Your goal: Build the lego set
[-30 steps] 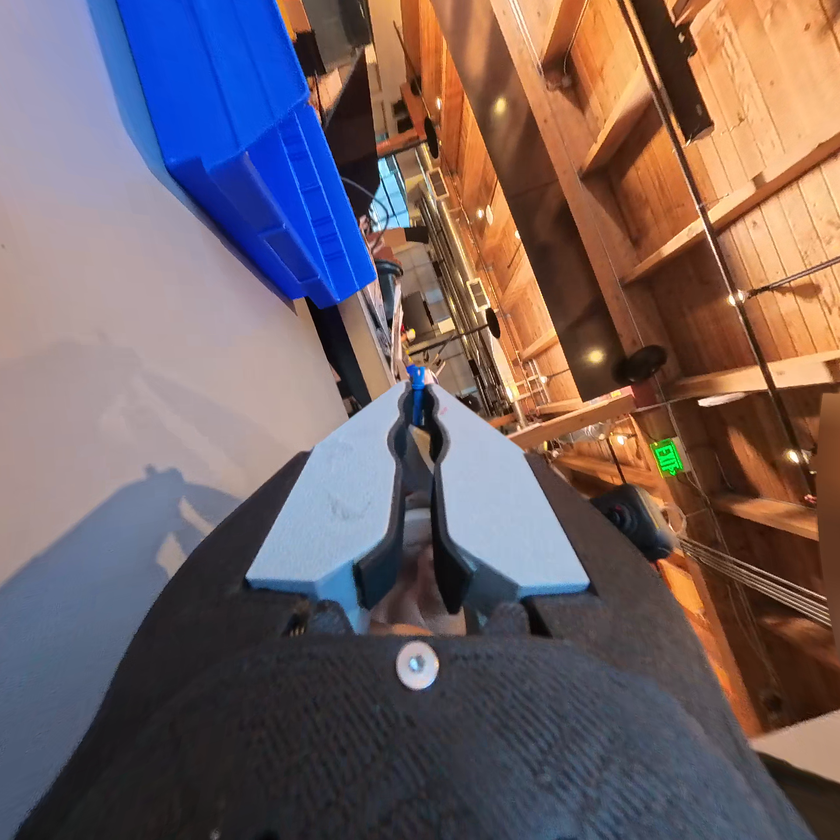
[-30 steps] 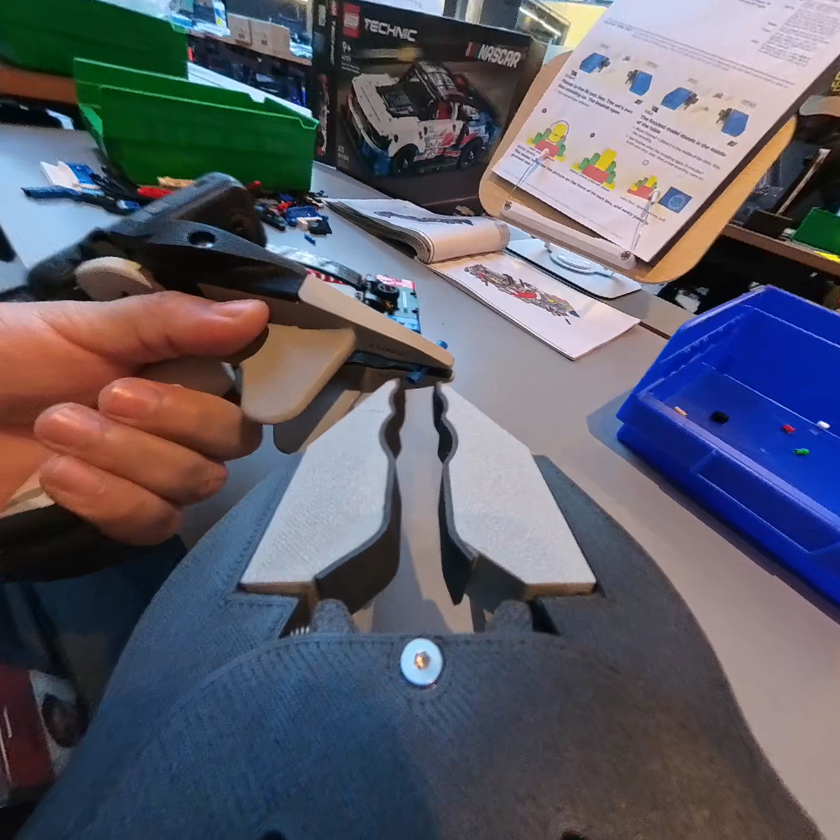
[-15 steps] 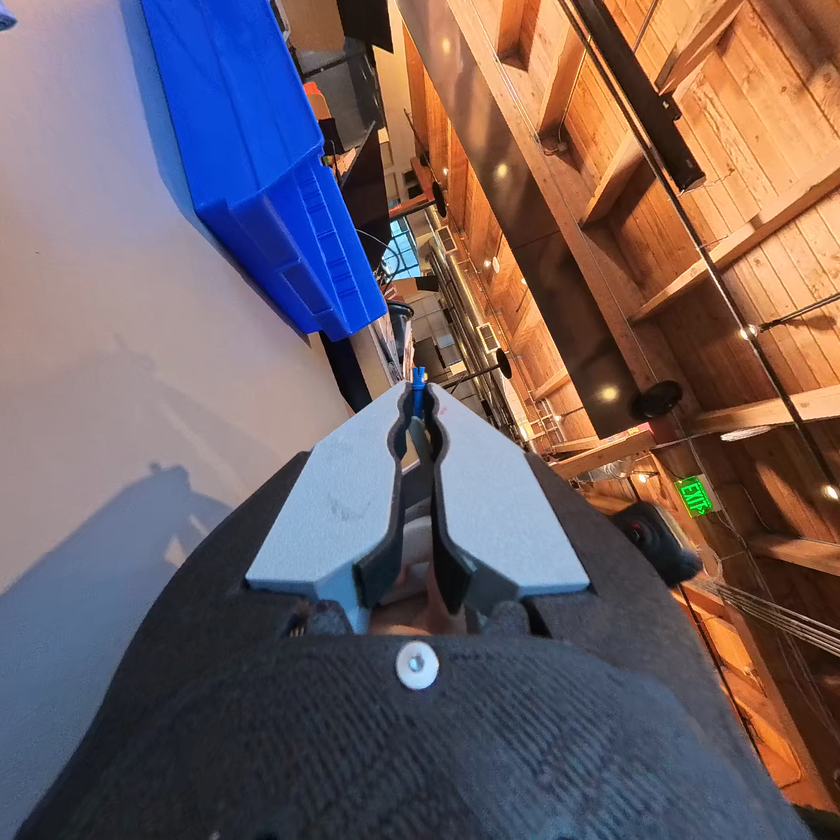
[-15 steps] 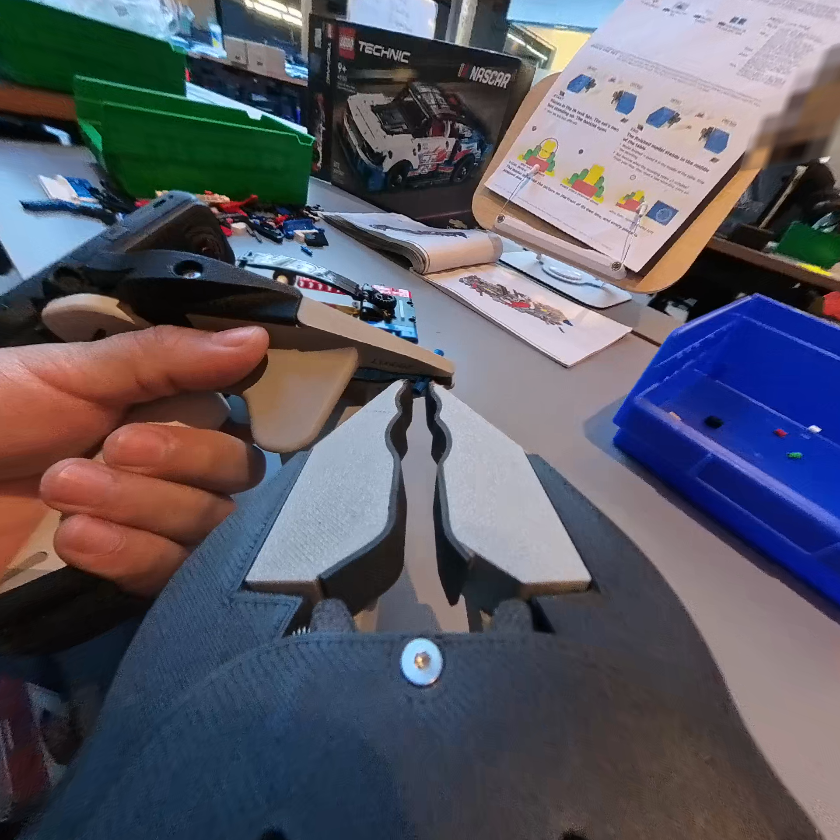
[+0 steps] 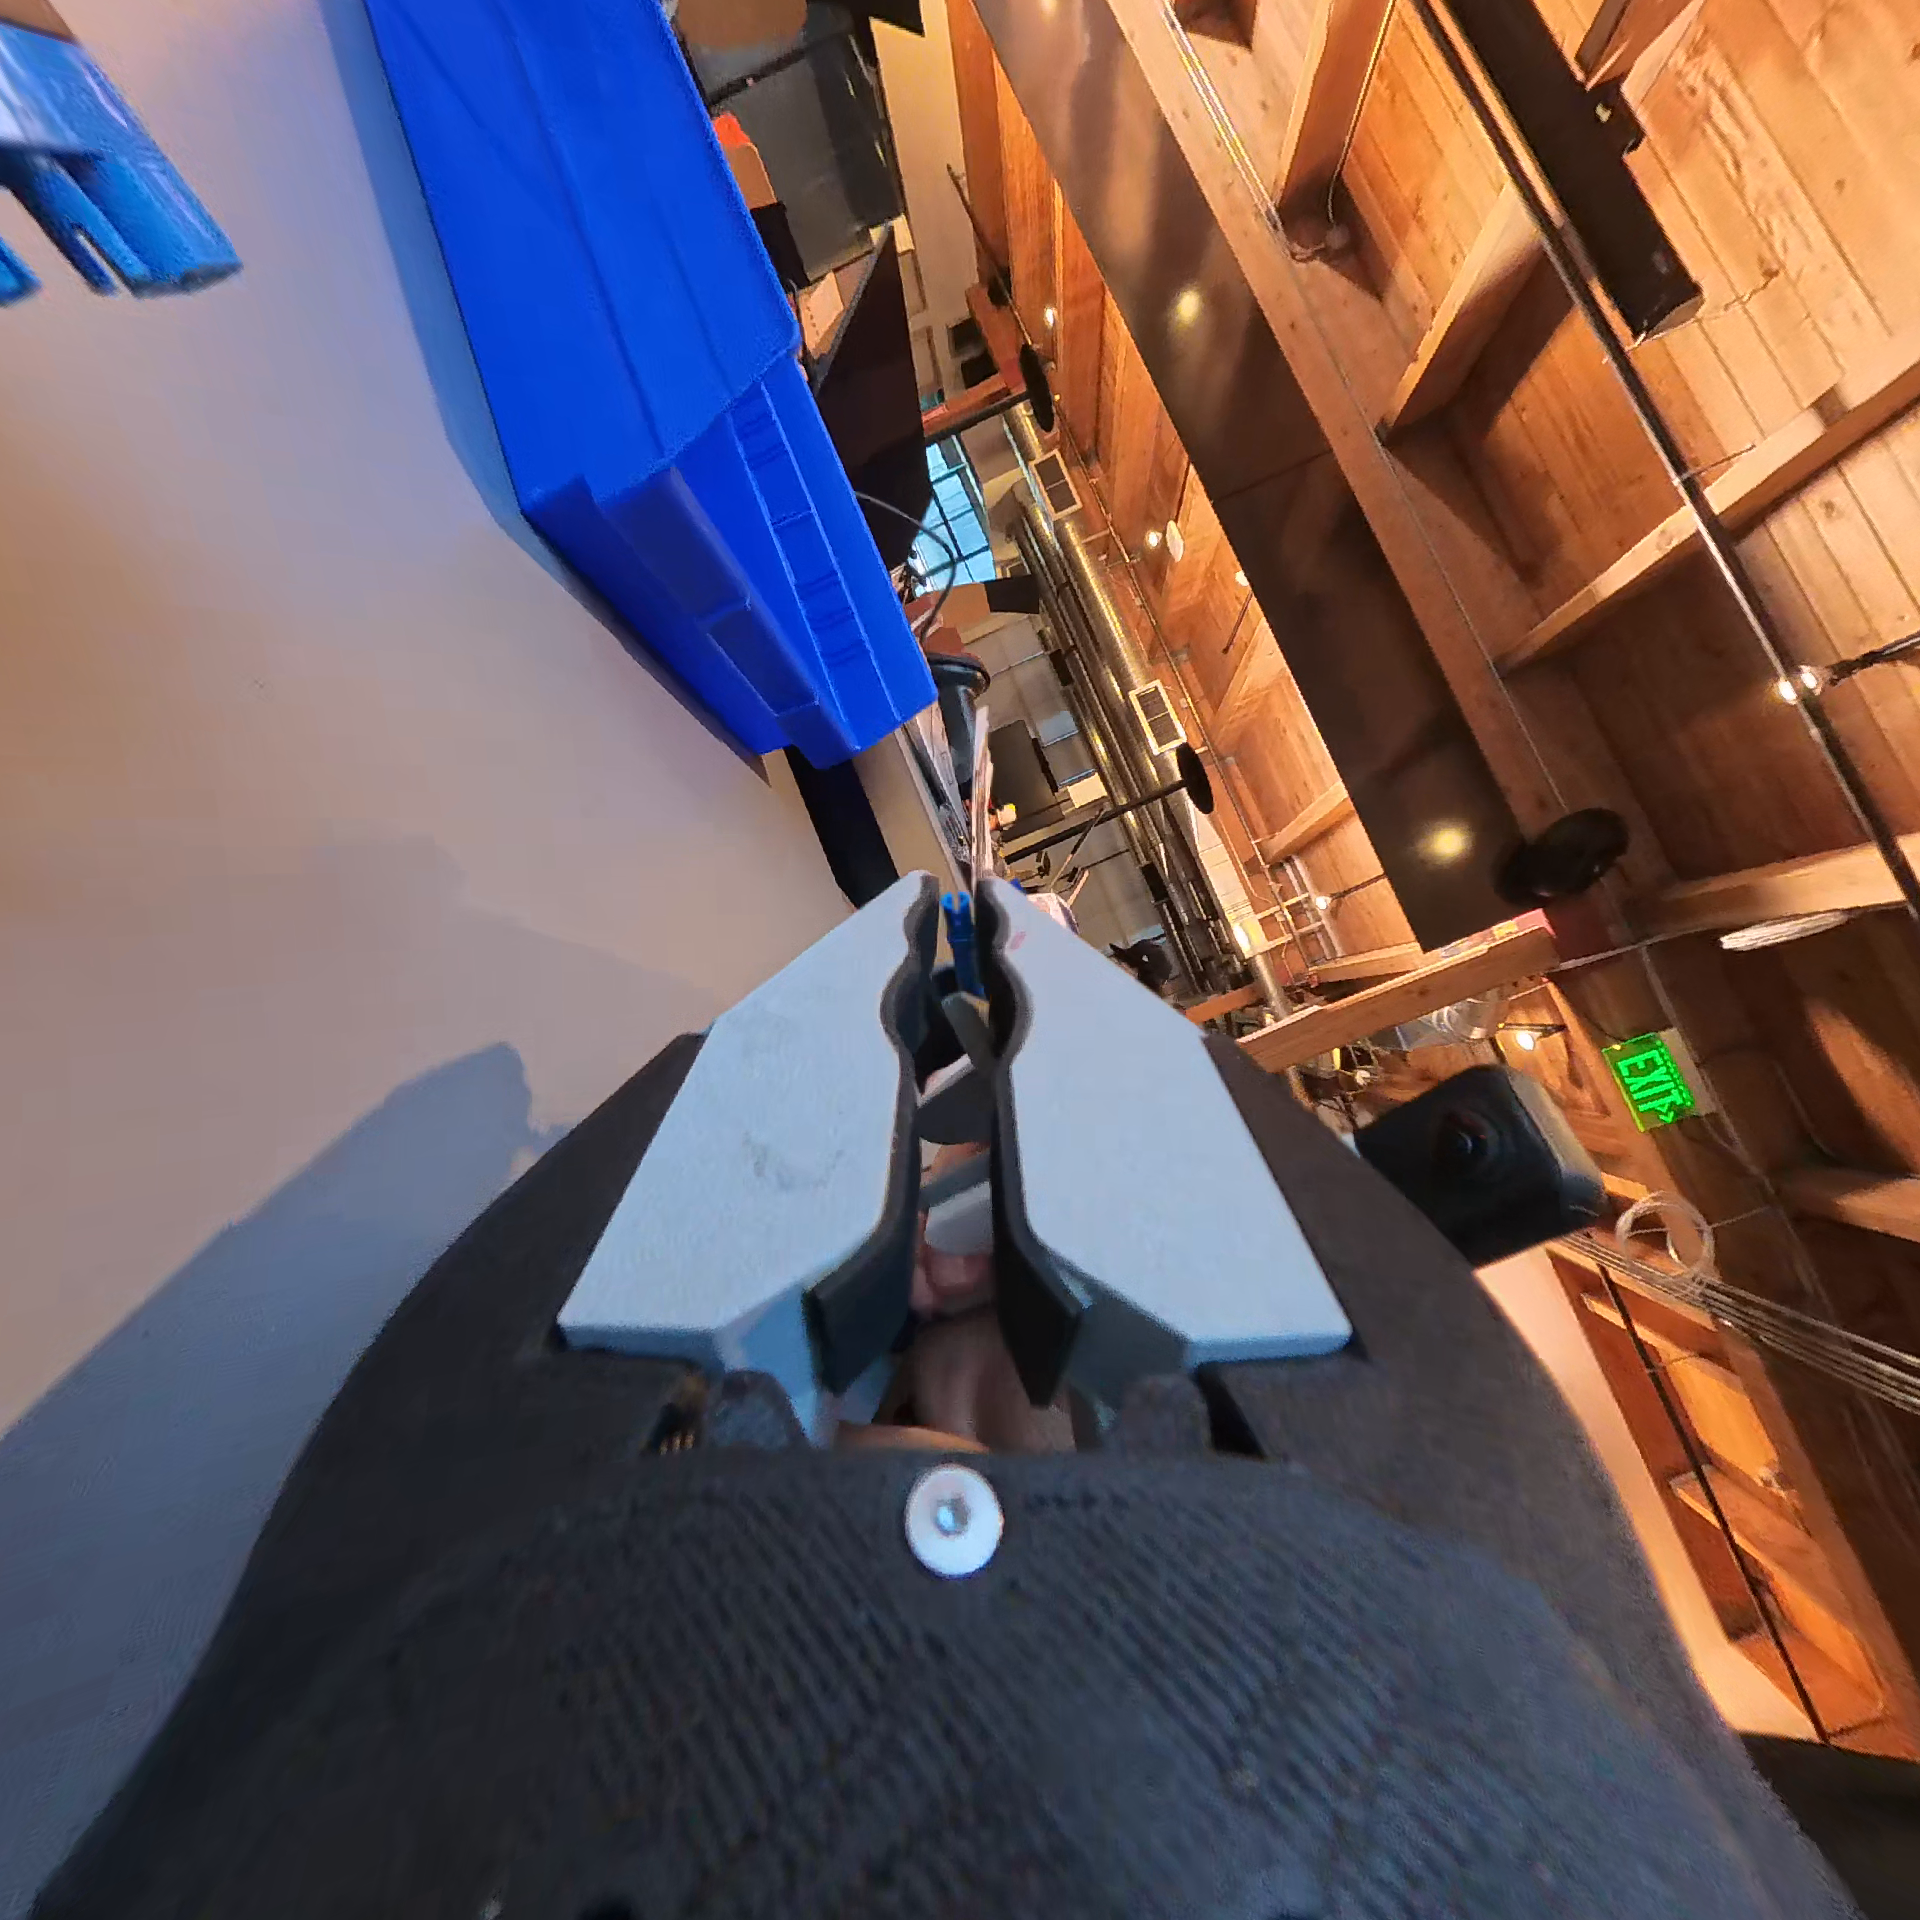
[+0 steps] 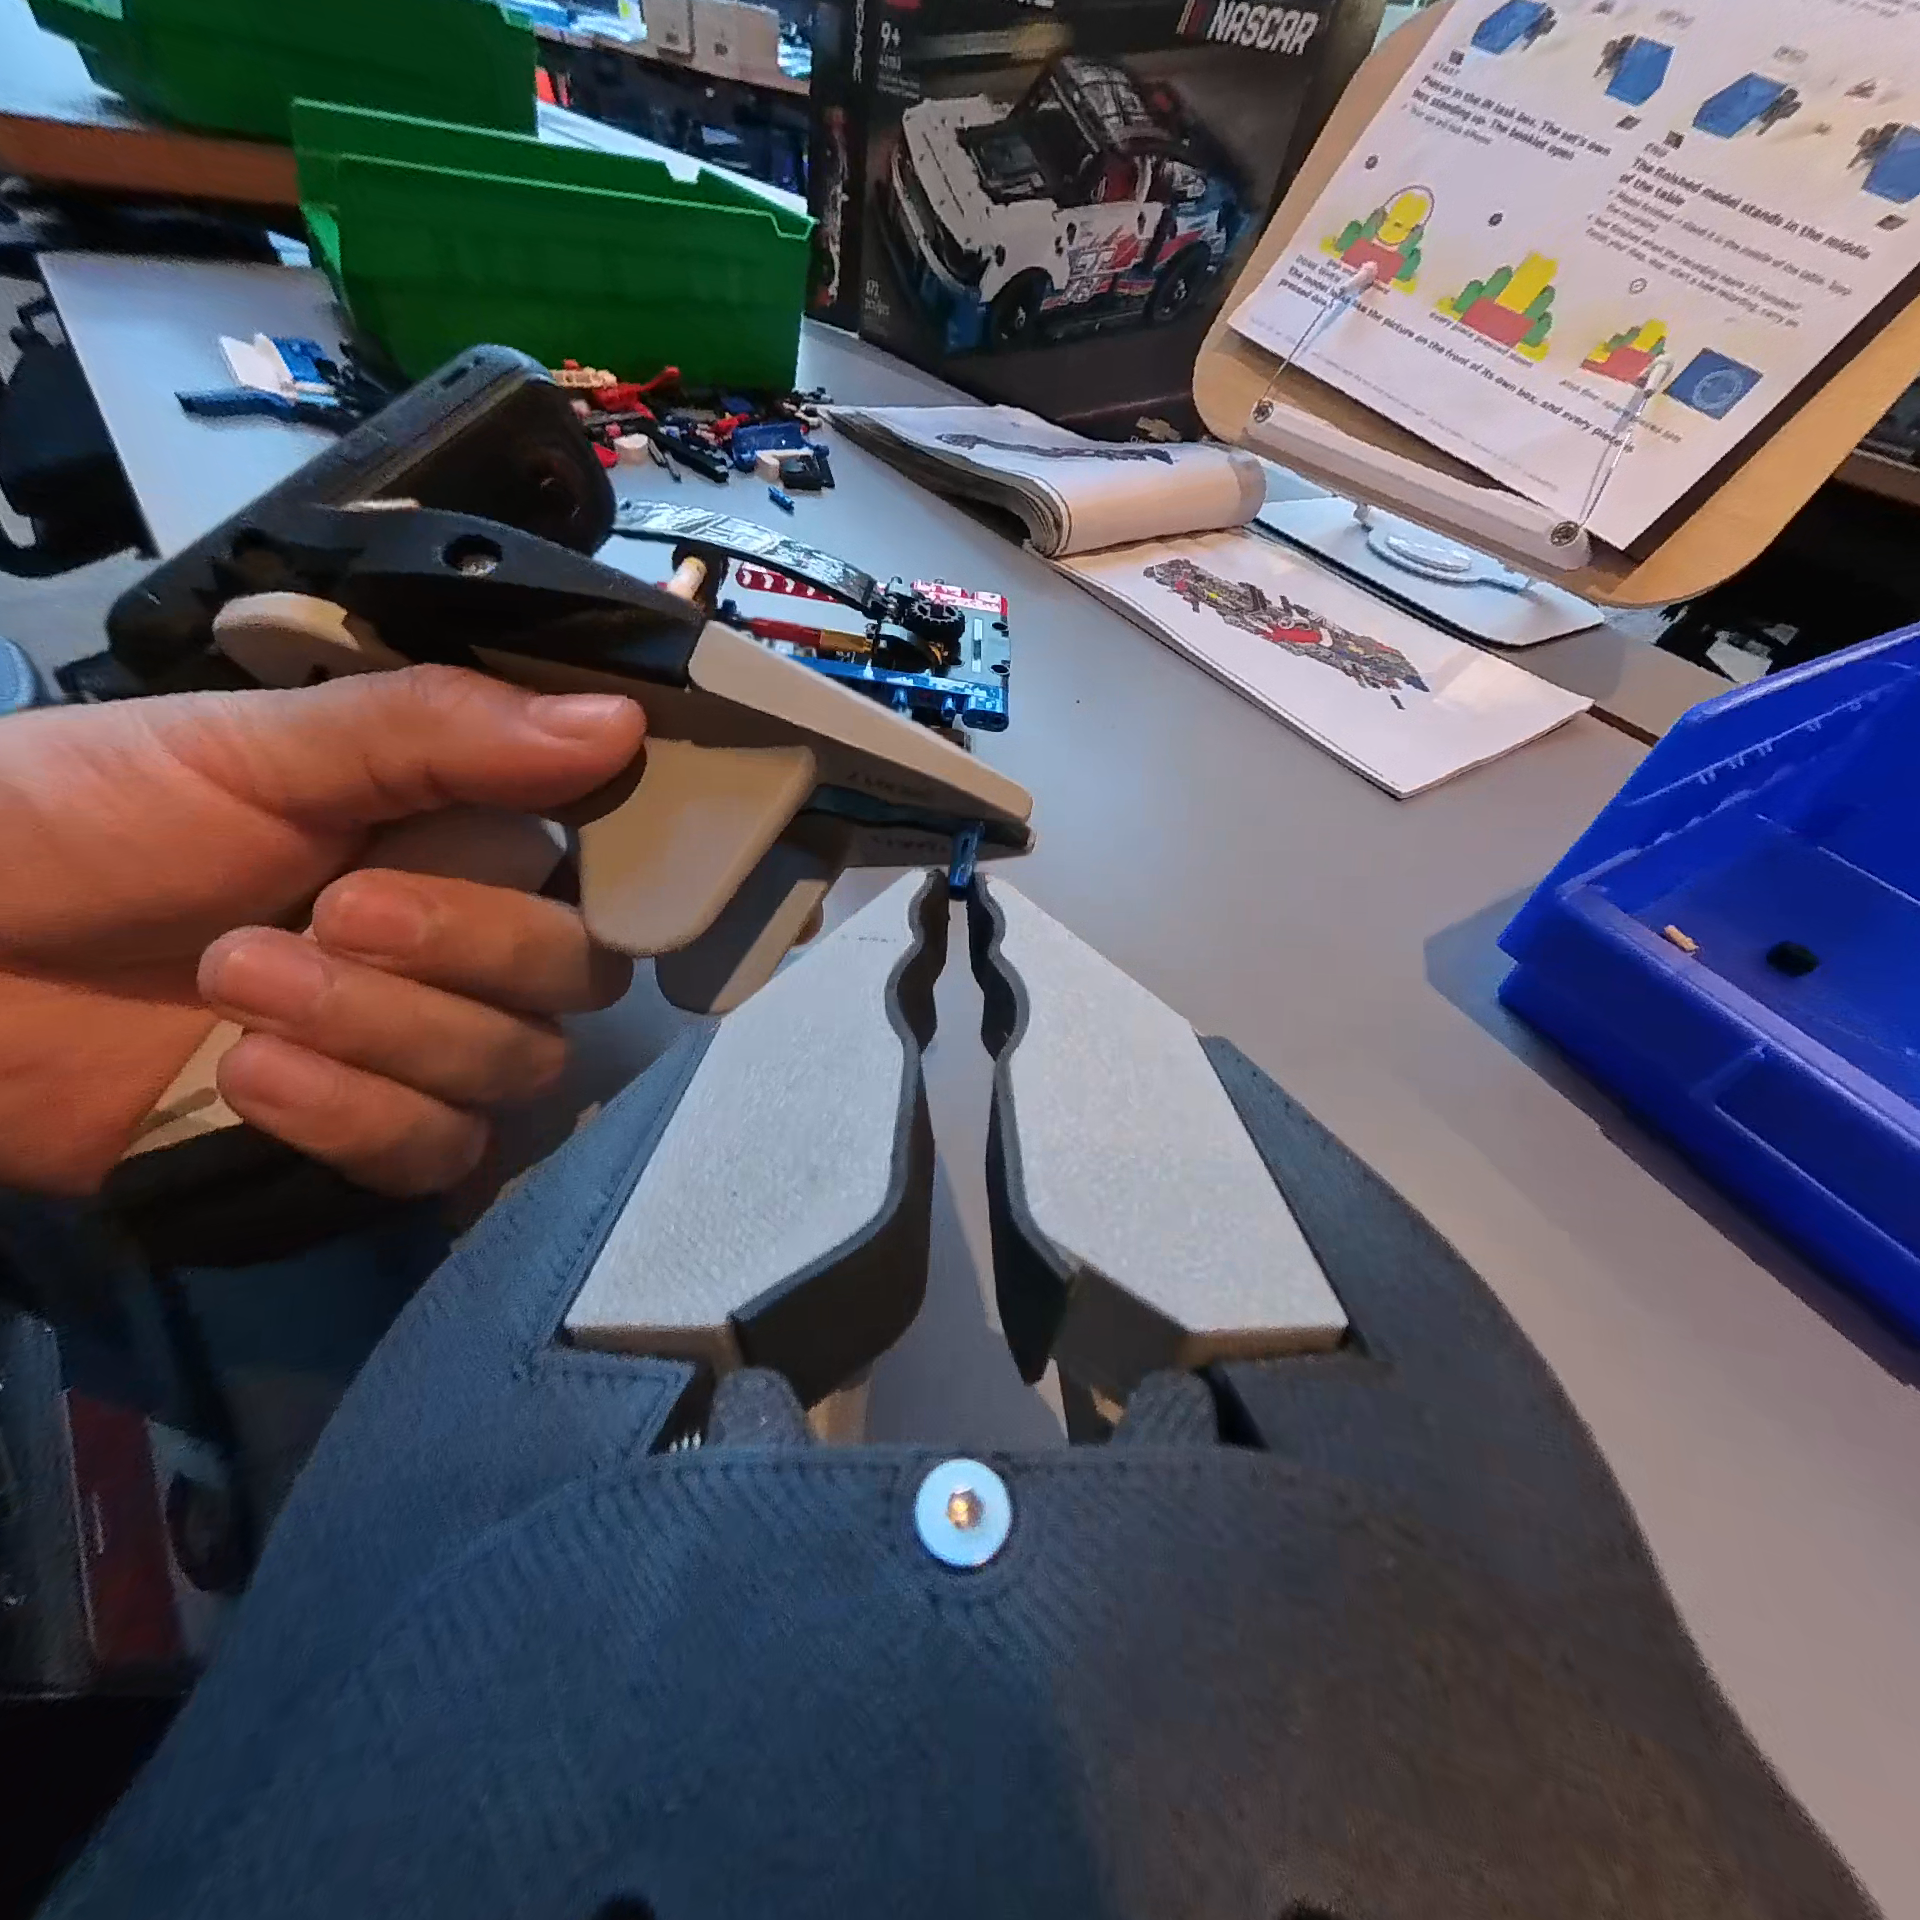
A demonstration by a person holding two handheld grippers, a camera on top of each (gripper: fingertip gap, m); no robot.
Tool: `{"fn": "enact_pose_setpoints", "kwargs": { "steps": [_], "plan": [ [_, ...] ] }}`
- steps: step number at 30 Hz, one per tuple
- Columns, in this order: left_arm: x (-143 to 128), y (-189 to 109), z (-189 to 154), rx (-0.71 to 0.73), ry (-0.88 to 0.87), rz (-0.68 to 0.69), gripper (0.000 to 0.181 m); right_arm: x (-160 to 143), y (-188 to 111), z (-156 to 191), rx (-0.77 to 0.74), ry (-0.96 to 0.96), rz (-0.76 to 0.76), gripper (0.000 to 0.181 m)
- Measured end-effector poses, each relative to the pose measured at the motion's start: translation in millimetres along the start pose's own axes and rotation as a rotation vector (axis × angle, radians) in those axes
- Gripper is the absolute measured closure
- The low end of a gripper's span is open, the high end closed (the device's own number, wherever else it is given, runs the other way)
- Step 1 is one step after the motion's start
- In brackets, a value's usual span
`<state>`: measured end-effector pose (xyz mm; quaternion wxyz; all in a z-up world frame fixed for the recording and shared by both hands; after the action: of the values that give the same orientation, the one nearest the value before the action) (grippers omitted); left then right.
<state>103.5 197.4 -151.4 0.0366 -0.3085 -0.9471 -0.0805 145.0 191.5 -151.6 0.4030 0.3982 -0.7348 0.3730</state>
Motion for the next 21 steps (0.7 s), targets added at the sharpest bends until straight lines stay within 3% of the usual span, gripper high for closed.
{"fn": "enact_pose_setpoints", "kwargs": {
  "steps": [9, 12, 21],
  "plan": [
    [7.3, -1.3, -1.4, 0.004, 0.012, 0.0, 0.18, 1.3, 7.7, 1.8, 0.001, -0.035, 0.01, 0.18],
    [11.7, -2.7, -2.5, -0.008, -0.011, -0.02, 0.18, 4.2, 11.6, 3.7, -0.007, -0.075, 0.012, 0.172],
    [21.0, 0.8, 1.6, 0.006, -0.054, -0.029, 0.18, 10.5, 23.8, -9.2, -0.024, -0.082, -0.018, 0.181]
  ]
}}
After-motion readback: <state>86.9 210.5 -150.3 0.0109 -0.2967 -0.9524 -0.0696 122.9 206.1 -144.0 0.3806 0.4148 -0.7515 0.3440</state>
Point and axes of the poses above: each gripper's, where its closed fingertips meet, y out along the fingers, x out of its top, z = x × y across the jaws, the point moved 3 cm from there along -y, back along the fingers, and after that the axes turned 15 degrees about -y, right-handed, at the moved point
